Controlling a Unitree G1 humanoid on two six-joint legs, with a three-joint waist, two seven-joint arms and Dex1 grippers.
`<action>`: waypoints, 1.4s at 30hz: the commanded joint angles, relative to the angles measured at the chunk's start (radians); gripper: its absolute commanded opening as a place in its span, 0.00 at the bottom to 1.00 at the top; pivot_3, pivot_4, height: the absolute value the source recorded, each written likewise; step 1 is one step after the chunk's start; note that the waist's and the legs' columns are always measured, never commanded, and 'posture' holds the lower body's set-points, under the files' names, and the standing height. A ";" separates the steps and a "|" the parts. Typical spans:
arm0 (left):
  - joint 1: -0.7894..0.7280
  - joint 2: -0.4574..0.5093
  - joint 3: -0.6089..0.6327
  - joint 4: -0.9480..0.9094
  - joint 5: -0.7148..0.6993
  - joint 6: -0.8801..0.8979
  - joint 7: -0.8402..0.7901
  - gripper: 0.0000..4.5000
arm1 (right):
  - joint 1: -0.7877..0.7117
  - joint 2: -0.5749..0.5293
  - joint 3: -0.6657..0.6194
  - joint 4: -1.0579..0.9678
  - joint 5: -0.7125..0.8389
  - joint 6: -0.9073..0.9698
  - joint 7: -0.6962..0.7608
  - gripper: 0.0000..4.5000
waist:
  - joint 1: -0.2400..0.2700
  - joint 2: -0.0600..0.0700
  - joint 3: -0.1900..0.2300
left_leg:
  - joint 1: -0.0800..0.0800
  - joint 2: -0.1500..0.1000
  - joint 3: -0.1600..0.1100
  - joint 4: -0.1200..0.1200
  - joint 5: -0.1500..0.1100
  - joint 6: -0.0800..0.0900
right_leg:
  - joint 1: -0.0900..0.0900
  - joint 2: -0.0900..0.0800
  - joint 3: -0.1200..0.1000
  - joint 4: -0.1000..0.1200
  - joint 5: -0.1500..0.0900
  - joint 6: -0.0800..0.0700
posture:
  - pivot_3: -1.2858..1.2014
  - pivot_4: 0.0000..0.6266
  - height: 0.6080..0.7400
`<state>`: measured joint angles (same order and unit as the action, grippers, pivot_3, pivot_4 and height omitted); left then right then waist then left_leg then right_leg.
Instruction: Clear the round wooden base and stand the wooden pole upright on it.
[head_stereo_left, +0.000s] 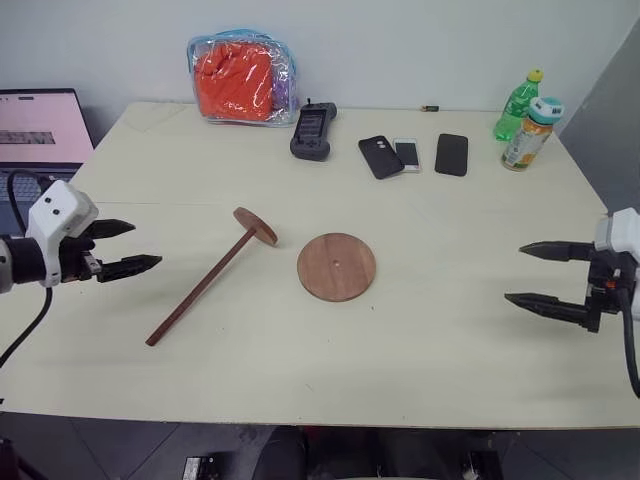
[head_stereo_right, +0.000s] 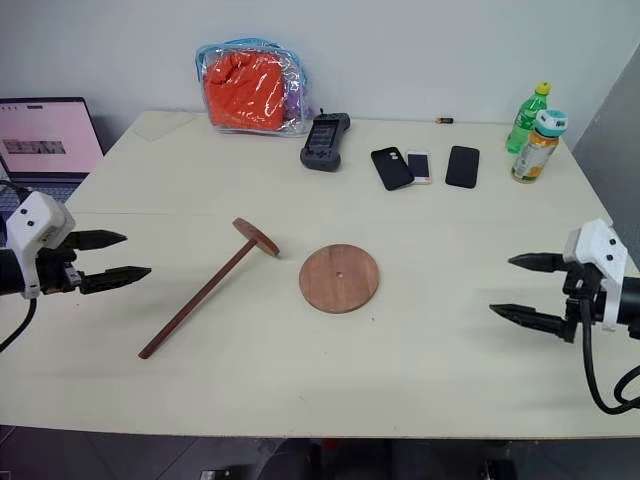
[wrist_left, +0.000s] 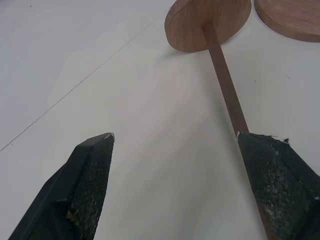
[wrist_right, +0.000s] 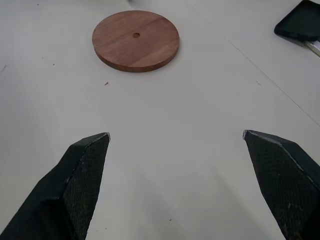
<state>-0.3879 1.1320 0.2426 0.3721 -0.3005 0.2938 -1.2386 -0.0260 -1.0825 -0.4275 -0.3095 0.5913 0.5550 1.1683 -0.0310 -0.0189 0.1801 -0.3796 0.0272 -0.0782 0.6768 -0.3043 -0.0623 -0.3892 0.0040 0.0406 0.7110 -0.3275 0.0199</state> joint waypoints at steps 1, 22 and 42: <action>-0.030 0.004 0.010 0.007 -0.007 -0.002 -0.001 0.91 | -0.004 0.008 -0.008 -0.034 0.005 -0.012 -0.010 1.00 | 0.000 0.000 0.000 | 0.000 0.000 0.000 0.000 0.000 0.000 | 0.000 0.001 0.000 0.000 0.000 0.000 | 0.52 0.24 1.00; -0.098 -0.042 -0.083 -0.020 0.008 0.084 -0.002 0.99 | -0.054 0.042 0.071 -0.137 0.086 0.028 -0.024 1.00 | 0.001 0.000 0.000 | 0.000 0.000 -0.001 0.001 0.000 0.000 | 0.000 0.002 0.000 0.000 0.000 0.000 | 0.52 0.24 1.00; -0.444 -0.239 -0.492 -0.059 0.183 0.519 0.052 0.99 | -0.180 0.231 0.248 -0.404 0.273 0.128 -0.254 1.00 | -0.004 -0.001 0.000 | -0.001 -0.001 -0.002 0.002 0.000 0.000 | 0.000 0.004 0.000 0.002 0.000 0.000 | 0.52 0.24 1.00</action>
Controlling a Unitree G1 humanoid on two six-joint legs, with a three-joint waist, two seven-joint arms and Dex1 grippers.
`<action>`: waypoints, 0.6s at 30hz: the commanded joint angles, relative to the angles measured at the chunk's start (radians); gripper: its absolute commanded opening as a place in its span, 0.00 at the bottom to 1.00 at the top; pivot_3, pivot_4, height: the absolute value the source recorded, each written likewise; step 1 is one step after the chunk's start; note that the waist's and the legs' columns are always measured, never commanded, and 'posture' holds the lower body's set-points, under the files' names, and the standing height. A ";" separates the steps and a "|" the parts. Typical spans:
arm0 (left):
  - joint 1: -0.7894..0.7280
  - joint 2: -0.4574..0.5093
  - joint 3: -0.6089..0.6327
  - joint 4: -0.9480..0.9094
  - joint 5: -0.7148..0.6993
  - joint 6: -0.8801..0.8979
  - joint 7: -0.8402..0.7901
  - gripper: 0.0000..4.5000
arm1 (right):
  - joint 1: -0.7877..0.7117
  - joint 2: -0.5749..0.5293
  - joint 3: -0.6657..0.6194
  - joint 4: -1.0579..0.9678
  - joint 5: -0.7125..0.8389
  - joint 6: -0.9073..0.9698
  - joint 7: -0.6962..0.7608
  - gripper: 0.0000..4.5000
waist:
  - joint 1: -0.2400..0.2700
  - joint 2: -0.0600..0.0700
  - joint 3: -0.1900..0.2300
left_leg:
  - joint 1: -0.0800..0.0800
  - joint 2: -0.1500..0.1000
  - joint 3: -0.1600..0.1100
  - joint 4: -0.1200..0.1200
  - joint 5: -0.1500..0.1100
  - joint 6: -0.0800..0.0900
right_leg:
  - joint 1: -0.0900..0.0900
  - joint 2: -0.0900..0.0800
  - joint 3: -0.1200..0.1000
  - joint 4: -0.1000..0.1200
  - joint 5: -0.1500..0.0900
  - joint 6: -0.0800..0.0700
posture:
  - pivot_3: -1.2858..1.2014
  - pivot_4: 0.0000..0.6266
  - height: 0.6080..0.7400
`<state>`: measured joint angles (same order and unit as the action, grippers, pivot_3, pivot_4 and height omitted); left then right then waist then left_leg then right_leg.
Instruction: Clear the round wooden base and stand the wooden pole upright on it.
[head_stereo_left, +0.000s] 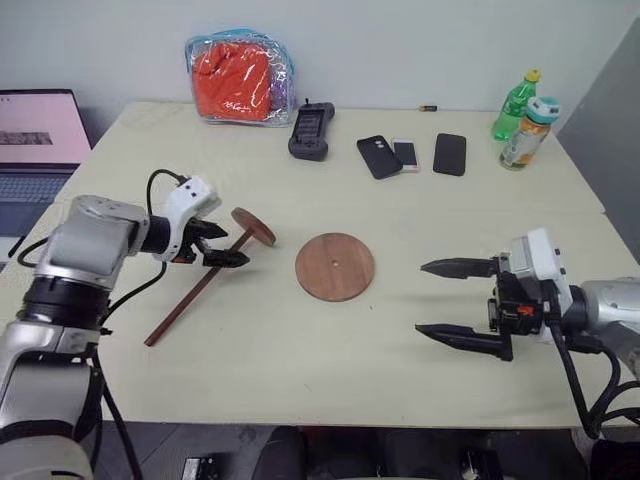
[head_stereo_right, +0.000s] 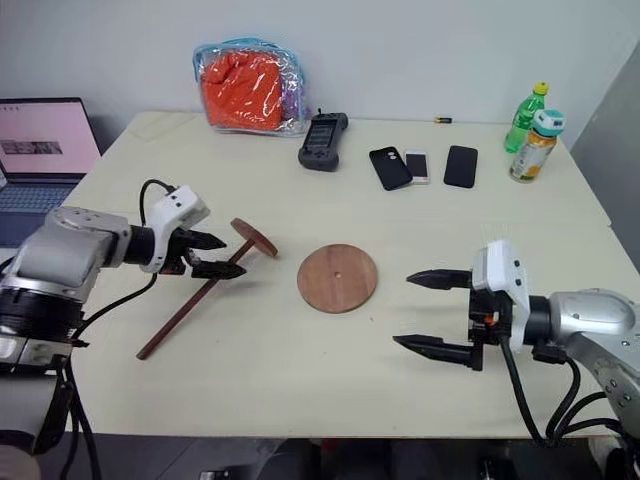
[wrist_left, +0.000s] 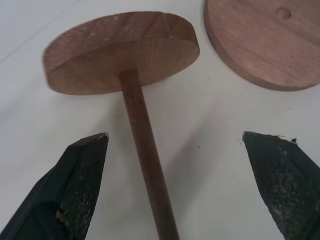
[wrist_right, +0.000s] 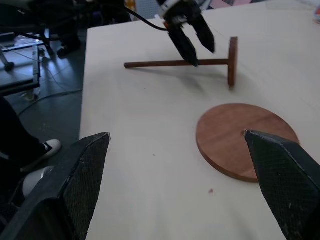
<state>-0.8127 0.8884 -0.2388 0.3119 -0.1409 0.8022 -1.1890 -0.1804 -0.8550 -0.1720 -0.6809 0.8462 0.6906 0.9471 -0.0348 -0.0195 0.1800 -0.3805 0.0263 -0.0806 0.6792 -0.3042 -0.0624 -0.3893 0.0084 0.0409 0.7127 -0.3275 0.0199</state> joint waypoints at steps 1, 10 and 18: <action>-0.020 0.001 -0.014 0.000 0.025 0.014 0.004 0.99 | -0.029 0.005 -0.005 -0.035 0.013 -0.009 -0.039 1.00 | 0.000 0.000 0.000 | 0.000 0.000 0.000 0.000 0.000 0.000 | 0.000 0.000 0.000 0.000 0.000 0.000 | 0.52 0.24 1.00; -0.029 -0.019 -0.014 0.025 0.034 0.028 0.024 0.99 | -0.027 0.007 -0.003 -0.041 0.017 -0.013 -0.070 1.00 | 0.003 0.000 0.000 | -0.001 0.000 -0.001 0.000 0.000 0.000 | 0.000 -0.001 0.000 0.000 0.000 0.000 | 0.52 0.24 1.00; -0.005 -0.019 -0.019 0.018 0.047 -0.029 0.022 0.79 | -0.048 0.008 0.004 -0.038 0.025 -0.011 -0.076 1.00 | 0.004 0.000 0.000 | -0.001 0.000 -0.001 0.000 0.000 0.000 | 0.000 -0.001 0.000 0.000 0.000 0.000 | 0.52 0.24 1.00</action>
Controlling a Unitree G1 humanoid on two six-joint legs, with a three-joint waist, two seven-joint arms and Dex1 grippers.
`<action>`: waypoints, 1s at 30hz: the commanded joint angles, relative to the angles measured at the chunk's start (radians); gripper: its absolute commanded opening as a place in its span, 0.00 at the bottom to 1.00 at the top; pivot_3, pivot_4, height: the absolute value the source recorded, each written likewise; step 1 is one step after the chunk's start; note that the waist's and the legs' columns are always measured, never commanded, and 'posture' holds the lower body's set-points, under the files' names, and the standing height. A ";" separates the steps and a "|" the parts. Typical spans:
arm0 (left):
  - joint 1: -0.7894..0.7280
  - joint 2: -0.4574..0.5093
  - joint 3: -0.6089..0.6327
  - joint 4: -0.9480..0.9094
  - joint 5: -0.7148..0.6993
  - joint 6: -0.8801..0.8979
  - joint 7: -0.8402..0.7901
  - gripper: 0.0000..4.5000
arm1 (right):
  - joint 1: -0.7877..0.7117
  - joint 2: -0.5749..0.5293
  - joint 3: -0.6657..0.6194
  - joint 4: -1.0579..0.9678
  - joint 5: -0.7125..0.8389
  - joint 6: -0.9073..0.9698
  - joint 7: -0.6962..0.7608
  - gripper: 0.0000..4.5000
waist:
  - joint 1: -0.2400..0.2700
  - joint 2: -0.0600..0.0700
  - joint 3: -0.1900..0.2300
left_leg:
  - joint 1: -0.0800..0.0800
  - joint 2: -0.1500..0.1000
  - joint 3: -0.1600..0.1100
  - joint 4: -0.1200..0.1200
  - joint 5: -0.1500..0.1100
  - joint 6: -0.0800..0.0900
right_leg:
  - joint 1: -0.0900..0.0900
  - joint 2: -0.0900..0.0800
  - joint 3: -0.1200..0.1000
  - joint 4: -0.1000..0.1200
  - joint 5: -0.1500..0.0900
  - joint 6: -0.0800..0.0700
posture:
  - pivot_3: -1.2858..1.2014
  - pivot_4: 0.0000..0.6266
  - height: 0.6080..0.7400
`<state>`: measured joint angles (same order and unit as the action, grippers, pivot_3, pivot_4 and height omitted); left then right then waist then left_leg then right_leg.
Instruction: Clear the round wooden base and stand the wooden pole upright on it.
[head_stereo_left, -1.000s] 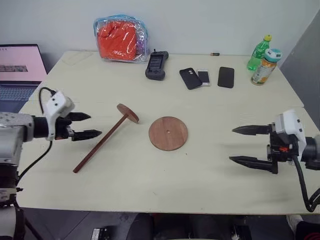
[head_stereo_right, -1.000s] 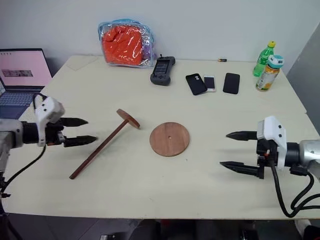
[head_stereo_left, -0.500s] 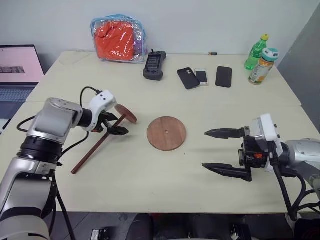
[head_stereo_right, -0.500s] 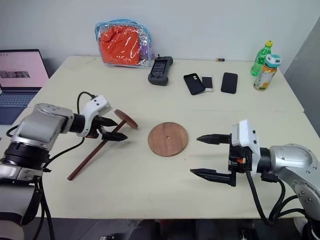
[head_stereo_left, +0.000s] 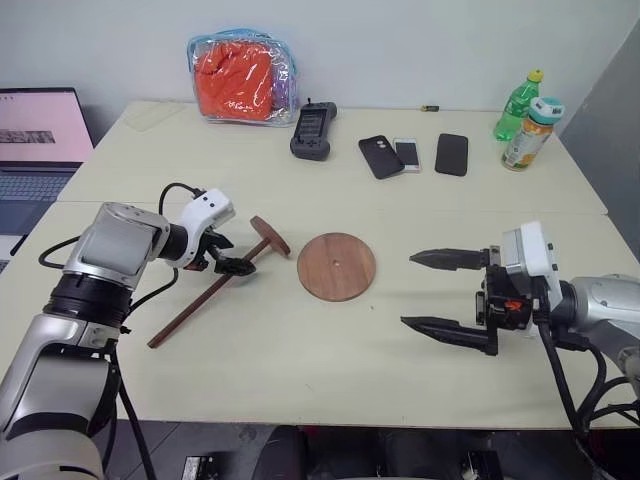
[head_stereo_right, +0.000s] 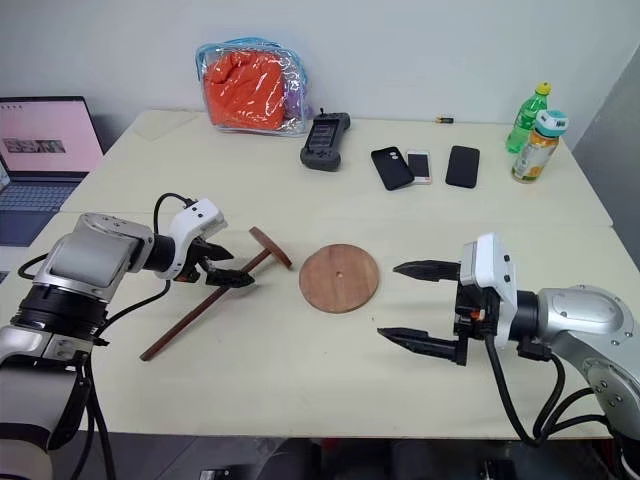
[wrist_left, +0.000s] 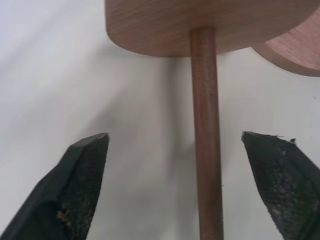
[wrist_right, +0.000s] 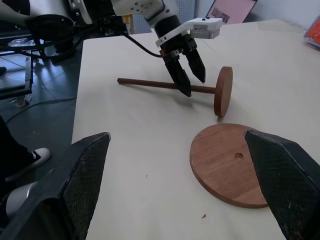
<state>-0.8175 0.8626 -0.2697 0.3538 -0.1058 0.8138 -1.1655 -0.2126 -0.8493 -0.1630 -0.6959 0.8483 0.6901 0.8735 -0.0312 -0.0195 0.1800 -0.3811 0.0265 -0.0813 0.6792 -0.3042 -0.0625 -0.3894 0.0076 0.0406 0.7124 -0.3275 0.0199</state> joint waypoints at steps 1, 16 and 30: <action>0.002 0.006 0.011 -0.024 0.013 -0.049 -0.002 0.74 | -0.017 0.003 -0.002 -0.022 0.021 -0.012 -0.002 1.00 | 0.000 0.000 0.000 | 0.000 0.000 0.000 0.000 0.000 0.000 | 0.000 0.000 0.000 0.000 0.000 0.000 | 0.52 0.24 1.00; 0.031 0.011 -0.002 -0.016 0.036 -0.096 -0.036 0.09 | -0.016 -0.005 0.001 -0.029 0.032 -0.006 -0.008 1.00 | 0.000 0.000 0.000 | 0.000 0.000 0.000 0.000 0.000 0.000 | 0.000 0.000 0.000 0.000 0.000 0.000 | 0.52 0.24 1.00; 0.015 -0.052 0.202 -0.079 -0.113 -0.182 0.000 0.06 | -0.006 -0.031 -0.027 -0.036 0.053 0.006 -0.013 1.00 | 0.000 0.000 0.000 | -0.001 0.001 -0.001 0.000 0.000 0.000 | 0.000 0.000 0.000 0.000 0.000 0.000 | 0.52 0.24 1.00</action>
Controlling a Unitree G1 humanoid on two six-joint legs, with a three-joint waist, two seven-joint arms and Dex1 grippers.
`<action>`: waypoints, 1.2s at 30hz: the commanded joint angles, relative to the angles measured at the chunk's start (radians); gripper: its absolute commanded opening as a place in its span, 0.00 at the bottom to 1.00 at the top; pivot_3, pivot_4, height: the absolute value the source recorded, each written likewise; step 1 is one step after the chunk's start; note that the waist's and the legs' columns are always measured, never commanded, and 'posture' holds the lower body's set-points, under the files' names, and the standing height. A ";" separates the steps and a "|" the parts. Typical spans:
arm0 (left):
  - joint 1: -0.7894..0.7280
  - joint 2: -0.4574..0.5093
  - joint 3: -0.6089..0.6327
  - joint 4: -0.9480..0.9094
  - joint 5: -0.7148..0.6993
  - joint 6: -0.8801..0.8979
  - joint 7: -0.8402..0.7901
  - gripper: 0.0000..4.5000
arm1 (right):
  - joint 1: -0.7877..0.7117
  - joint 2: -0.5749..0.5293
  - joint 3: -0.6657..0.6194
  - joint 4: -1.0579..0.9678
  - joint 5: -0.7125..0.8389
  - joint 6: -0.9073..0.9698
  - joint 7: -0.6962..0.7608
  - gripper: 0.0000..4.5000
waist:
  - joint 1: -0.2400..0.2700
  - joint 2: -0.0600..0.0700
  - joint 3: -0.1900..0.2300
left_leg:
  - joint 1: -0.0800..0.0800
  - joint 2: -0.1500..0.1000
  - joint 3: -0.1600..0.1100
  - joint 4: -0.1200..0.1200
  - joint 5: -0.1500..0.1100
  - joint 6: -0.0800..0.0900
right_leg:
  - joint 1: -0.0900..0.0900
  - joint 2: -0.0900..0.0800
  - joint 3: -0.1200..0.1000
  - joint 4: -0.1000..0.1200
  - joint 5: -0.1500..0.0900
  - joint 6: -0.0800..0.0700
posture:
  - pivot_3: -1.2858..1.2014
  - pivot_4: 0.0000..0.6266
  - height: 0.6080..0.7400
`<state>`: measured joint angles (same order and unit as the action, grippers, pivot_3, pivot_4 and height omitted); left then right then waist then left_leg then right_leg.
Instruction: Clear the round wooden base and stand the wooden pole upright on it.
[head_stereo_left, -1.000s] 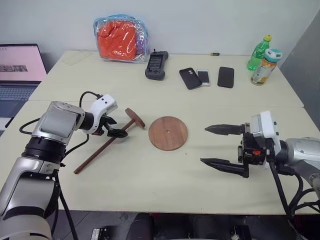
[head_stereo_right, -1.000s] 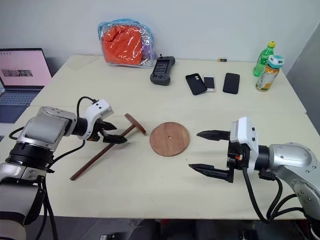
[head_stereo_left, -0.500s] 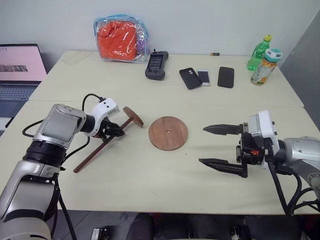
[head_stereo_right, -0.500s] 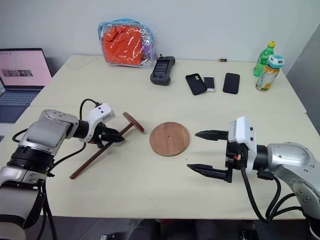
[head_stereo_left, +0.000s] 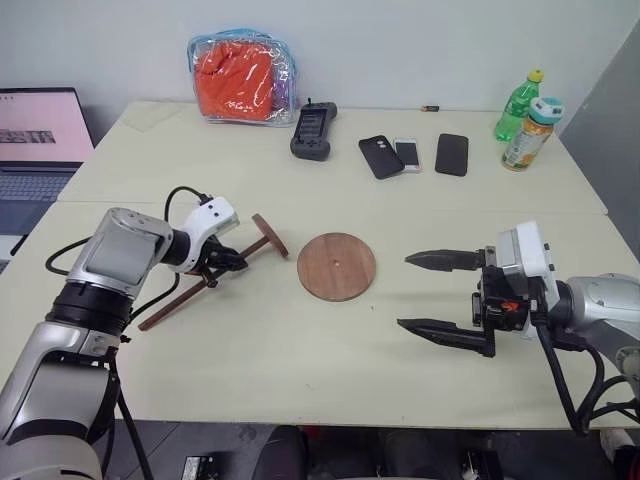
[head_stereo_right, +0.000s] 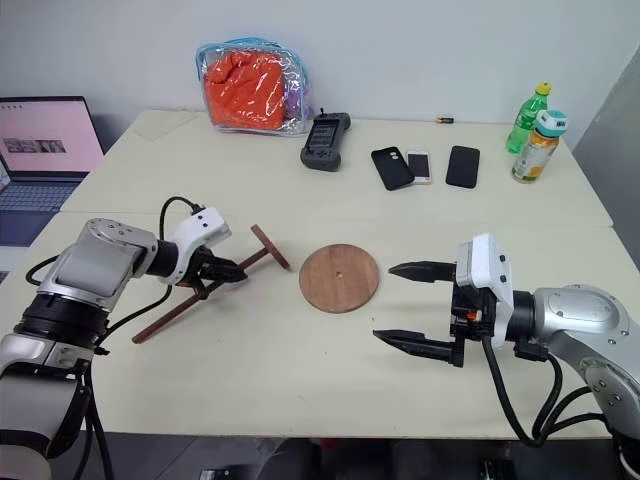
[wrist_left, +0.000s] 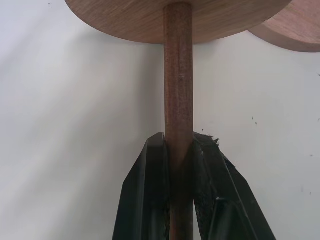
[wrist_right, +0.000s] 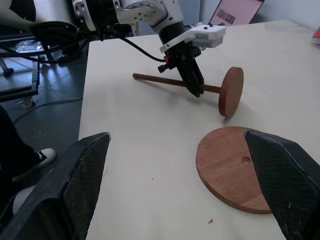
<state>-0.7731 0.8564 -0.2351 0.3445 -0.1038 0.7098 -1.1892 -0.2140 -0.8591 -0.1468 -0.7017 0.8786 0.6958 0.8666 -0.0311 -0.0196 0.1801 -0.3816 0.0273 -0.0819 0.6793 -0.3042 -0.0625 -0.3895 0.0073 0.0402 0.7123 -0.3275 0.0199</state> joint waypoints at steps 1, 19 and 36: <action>-0.034 -0.081 0.228 -0.082 -0.164 -0.112 0.039 0.06 | -0.005 -0.025 -0.048 -0.029 0.024 0.001 -0.007 1.00 | 0.004 0.000 0.000 | 0.000 0.000 0.000 0.000 0.000 0.000 | 0.000 0.000 0.000 0.000 0.000 0.000 | 0.52 0.24 1.00; -0.025 -0.654 0.341 -0.196 -0.267 -0.531 0.432 0.06 | 0.066 -0.037 -0.098 -0.087 -0.104 -0.039 -0.138 1.00 | 0.011 -0.001 0.000 | -0.001 -0.001 0.001 0.001 0.000 0.000 | 0.001 -0.008 0.000 -0.001 0.000 0.000 | 0.52 0.24 1.00; 0.094 -0.733 0.316 -0.159 -0.317 -0.662 0.385 0.06 | 0.116 0.102 0.038 -0.180 -0.242 -0.069 -0.308 1.00 | 0.006 -0.001 0.000 | 0.000 -0.002 0.002 0.001 0.002 -0.004 | 0.001 -0.004 0.001 -0.001 0.000 0.000 | 0.52 0.24 1.00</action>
<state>-0.6776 0.1221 0.0835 0.1925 -0.4253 0.0831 -0.8020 -0.0938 -0.7670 -0.1171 -0.8443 0.6468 0.6389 0.5755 -0.0254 -0.0210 0.1797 -0.3811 0.0252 -0.0801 0.6801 -0.3021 -0.0660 -0.3879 0.0038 0.0414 0.7115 -0.3273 0.0202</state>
